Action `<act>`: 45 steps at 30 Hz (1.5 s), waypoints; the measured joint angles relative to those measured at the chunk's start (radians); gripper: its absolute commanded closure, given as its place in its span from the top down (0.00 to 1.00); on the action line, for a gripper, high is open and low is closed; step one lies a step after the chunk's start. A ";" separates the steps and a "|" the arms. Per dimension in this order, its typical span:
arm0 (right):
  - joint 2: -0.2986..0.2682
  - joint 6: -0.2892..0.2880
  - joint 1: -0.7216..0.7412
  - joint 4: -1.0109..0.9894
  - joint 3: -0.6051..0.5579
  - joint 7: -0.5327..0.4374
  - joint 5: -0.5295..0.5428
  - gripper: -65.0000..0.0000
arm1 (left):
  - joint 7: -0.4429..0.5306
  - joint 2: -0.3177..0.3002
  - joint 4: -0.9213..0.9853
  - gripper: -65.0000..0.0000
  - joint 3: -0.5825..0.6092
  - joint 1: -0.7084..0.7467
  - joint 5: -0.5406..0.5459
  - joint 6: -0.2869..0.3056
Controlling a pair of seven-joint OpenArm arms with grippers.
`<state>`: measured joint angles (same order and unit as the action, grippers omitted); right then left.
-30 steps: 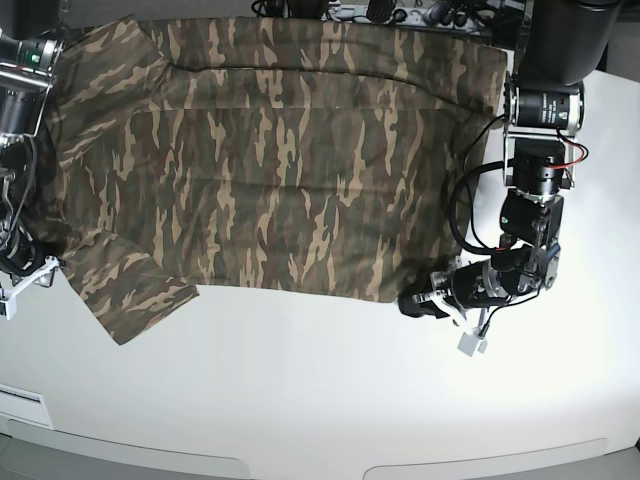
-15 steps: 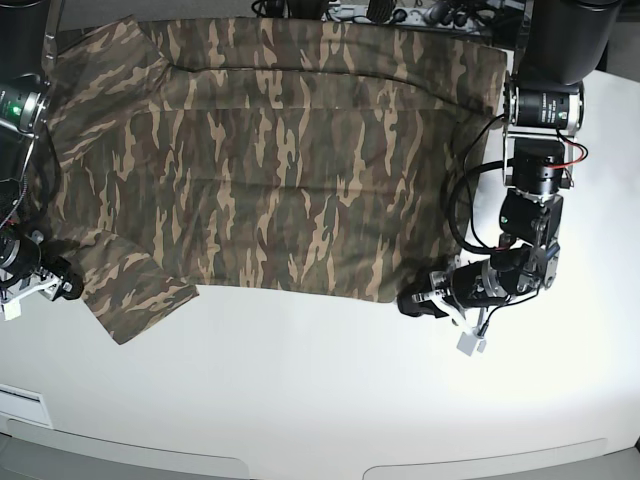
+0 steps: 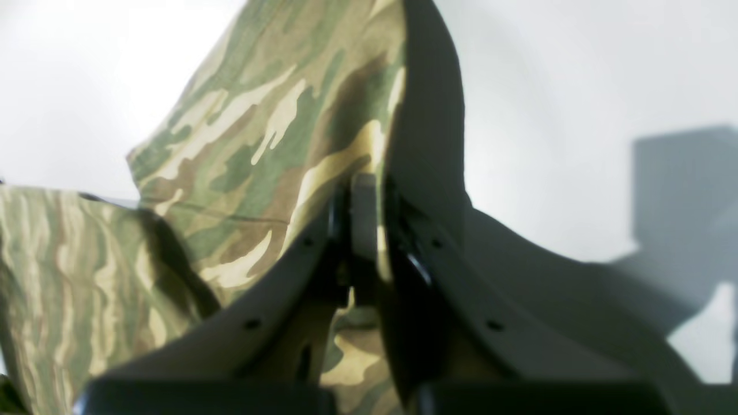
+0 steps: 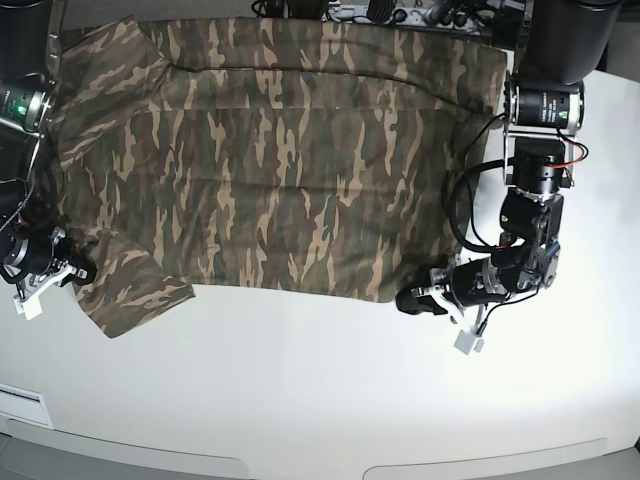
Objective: Fold the T-shirt properly
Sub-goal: 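Lift the side edges and fold them over toward the collar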
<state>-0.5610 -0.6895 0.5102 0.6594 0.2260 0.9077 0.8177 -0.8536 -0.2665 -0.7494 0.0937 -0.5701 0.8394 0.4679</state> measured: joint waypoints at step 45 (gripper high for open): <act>-0.068 -0.003 0.158 0.148 -0.126 -0.077 -0.107 0.00 | 0.189 -0.018 0.018 0.00 0.226 -0.280 -0.330 0.068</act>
<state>-0.6289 -0.6930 0.6678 0.8078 0.0998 0.8303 0.7109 -0.6647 -0.2844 -0.7311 0.3195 -0.8505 0.5091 0.5358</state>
